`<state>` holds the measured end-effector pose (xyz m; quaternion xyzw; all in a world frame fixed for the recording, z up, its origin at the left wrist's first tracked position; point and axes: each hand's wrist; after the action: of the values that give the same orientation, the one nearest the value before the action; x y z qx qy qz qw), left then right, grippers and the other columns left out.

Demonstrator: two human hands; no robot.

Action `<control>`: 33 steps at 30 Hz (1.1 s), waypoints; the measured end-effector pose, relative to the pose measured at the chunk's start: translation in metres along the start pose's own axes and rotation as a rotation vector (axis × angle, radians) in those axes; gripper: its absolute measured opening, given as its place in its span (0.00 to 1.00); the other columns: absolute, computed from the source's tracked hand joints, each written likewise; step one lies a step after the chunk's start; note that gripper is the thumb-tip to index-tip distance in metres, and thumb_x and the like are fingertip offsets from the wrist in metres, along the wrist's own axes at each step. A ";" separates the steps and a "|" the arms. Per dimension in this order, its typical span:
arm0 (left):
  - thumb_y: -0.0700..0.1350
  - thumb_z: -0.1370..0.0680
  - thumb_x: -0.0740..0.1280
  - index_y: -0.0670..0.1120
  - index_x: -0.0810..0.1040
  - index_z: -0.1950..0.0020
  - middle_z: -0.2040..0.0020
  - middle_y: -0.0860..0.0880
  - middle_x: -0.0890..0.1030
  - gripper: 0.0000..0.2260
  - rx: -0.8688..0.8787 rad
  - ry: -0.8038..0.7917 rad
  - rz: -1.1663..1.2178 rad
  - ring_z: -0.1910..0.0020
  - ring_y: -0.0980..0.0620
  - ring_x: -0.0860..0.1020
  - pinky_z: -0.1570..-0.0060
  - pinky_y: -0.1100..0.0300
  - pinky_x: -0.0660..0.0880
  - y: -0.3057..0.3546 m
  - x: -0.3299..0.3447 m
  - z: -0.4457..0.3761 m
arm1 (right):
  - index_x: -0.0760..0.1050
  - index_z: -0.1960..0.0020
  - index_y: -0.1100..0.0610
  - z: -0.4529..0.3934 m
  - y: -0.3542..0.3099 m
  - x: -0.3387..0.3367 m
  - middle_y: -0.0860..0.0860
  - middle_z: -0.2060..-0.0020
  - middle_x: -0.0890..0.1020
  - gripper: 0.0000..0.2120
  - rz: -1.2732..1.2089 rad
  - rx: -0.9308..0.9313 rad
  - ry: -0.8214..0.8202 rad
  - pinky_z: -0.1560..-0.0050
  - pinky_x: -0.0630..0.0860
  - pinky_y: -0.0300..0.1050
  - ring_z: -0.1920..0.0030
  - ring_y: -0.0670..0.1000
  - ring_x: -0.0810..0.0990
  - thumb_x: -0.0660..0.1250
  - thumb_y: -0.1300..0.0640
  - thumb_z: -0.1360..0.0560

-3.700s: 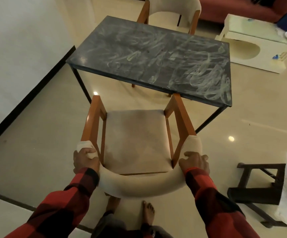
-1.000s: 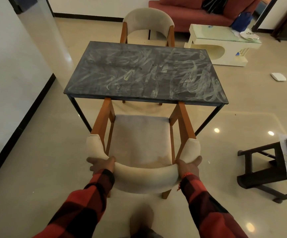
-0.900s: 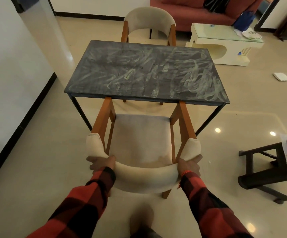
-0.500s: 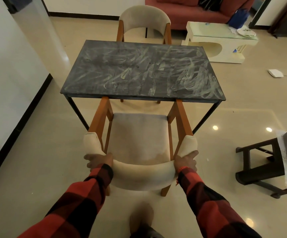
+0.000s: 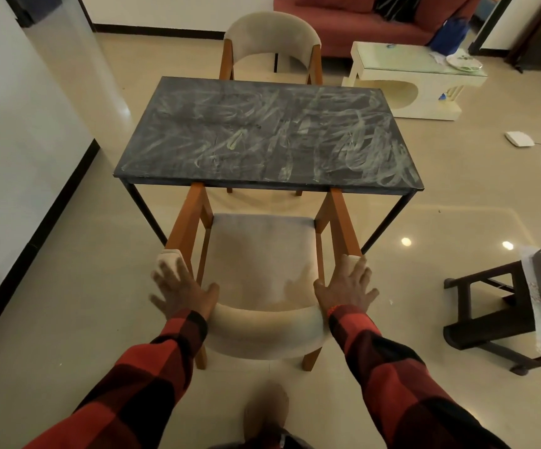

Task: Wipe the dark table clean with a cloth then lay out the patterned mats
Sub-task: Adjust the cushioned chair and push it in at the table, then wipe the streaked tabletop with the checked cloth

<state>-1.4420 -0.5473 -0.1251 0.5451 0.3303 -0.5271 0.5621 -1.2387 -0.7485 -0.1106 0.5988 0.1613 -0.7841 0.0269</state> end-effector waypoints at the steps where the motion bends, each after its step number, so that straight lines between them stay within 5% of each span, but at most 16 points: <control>1: 0.61 0.28 0.71 0.51 0.53 0.20 0.18 0.44 0.48 0.43 0.110 -0.004 -0.046 0.19 0.39 0.47 0.25 0.35 0.51 0.003 -0.003 -0.003 | 0.51 0.21 0.47 -0.003 -0.005 0.000 0.55 0.20 0.46 0.42 0.043 -0.047 -0.004 0.28 0.53 0.71 0.21 0.63 0.49 0.64 0.37 0.28; 9: 0.63 0.23 0.65 0.53 0.49 0.18 0.17 0.46 0.45 0.40 0.576 -0.039 -0.127 0.19 0.46 0.42 0.24 0.44 0.41 0.024 -0.017 -0.018 | 0.48 0.20 0.47 -0.008 -0.040 0.000 0.56 0.19 0.46 0.40 0.195 -0.346 0.048 0.27 0.44 0.71 0.20 0.61 0.45 0.58 0.35 0.26; 21: 0.60 0.22 0.65 0.55 0.46 0.18 0.17 0.48 0.47 0.39 0.453 -0.017 0.035 0.19 0.48 0.44 0.23 0.45 0.44 -0.019 -0.040 -0.040 | 0.44 0.20 0.47 0.006 -0.112 0.024 0.56 0.19 0.47 0.39 0.176 -0.530 -0.038 0.24 0.44 0.68 0.20 0.61 0.46 0.55 0.34 0.24; 33: 0.63 0.18 0.56 0.54 0.44 0.18 0.17 0.47 0.42 0.34 0.269 0.053 0.102 0.19 0.49 0.39 0.23 0.50 0.40 -0.187 -0.086 -0.158 | 0.46 0.19 0.50 0.051 -0.320 0.094 0.56 0.19 0.52 0.36 0.191 -0.740 -0.095 0.22 0.43 0.55 0.20 0.58 0.49 0.50 0.35 0.21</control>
<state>-1.6070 -0.3477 -0.1230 0.6453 0.2435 -0.5228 0.5010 -1.3885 -0.4457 -0.1175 0.5238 0.3756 -0.6936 0.3216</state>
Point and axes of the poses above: each hand's wrist, its own z-axis away from the middle knuckle, its own x-axis out of the palm, y = z × x
